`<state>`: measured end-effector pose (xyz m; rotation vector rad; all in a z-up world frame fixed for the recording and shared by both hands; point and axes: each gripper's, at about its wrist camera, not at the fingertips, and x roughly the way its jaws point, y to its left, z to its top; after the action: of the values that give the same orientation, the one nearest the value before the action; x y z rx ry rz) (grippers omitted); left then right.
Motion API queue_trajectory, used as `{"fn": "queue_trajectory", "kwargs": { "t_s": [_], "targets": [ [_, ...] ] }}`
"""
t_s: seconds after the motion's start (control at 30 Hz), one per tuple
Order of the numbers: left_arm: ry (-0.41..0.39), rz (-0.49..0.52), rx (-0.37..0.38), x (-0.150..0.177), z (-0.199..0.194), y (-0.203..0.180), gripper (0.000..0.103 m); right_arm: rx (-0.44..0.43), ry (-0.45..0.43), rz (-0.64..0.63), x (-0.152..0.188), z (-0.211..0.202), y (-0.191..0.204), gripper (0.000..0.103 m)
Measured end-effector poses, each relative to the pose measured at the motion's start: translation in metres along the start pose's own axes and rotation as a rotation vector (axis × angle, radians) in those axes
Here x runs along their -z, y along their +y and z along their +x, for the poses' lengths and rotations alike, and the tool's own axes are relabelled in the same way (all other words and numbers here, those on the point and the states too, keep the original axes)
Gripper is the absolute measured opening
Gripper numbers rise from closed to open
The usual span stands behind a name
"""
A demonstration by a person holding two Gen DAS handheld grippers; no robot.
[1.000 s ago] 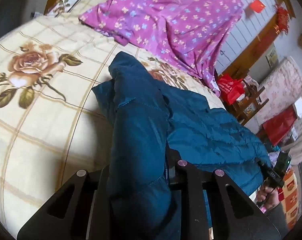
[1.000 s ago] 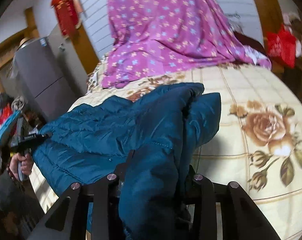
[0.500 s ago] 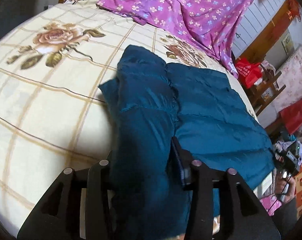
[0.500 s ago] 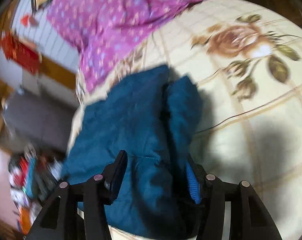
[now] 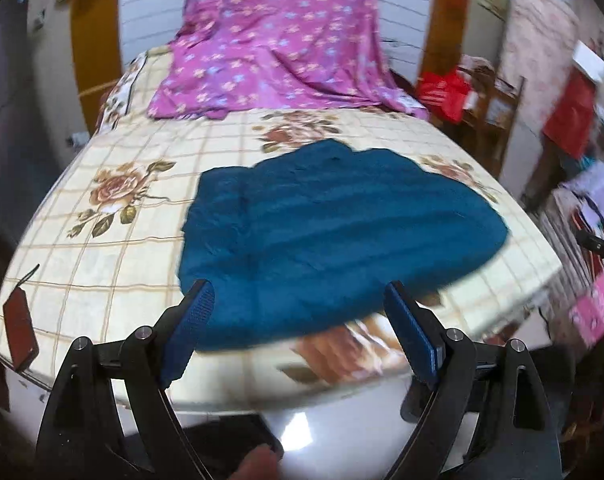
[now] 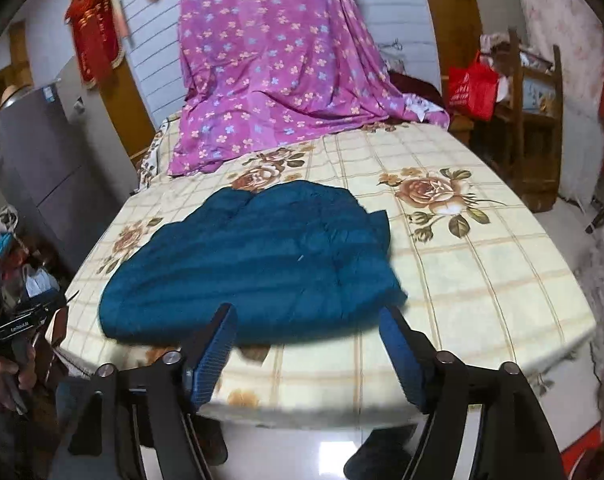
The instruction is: Fold large clothes
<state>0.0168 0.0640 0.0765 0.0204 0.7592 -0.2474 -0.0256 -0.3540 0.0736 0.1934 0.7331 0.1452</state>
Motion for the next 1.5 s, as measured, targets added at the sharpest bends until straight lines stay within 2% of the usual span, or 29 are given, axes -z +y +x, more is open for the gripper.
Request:
{"fn": "queue_trajectory", "kwargs": {
  "t_s": [0.1, 0.27, 0.47, 0.6, 0.73, 0.9, 1.5],
  "targets": [
    [0.008, 0.059, 0.001, 0.023, -0.023, -0.03, 0.087, -0.016, 0.006, -0.024, 0.029, -0.029, 0.018, 0.079],
    [-0.008, 0.177, -0.092, 0.058, -0.04, -0.071, 0.087, 0.002, 0.015, -0.079, 0.073, -0.059, 0.047, 0.079],
    [0.013, 0.144, -0.064, 0.08, -0.045, -0.08, 0.087, -0.002, -0.024, -0.092, 0.099, -0.078, 0.064, 0.079],
    [0.012, 0.073, -0.001, 0.078, -0.053, -0.075, 0.087, 0.013, -0.028, -0.117, 0.104, -0.082, 0.073, 0.079],
    [0.024, 0.031, -0.015, 0.075, -0.057, -0.071, 0.087, 0.033, -0.036, -0.156, 0.106, -0.087, 0.081, 0.08],
    [0.061, 0.047, -0.088, 0.072, -0.055, -0.079, 0.087, 0.046, -0.044, -0.191, 0.105, -0.093, 0.089, 0.079],
    [0.062, 0.089, -0.055, 0.077, -0.056, -0.088, 0.087, 0.055, -0.053, -0.22, 0.104, -0.093, 0.098, 0.08]
  ]
}}
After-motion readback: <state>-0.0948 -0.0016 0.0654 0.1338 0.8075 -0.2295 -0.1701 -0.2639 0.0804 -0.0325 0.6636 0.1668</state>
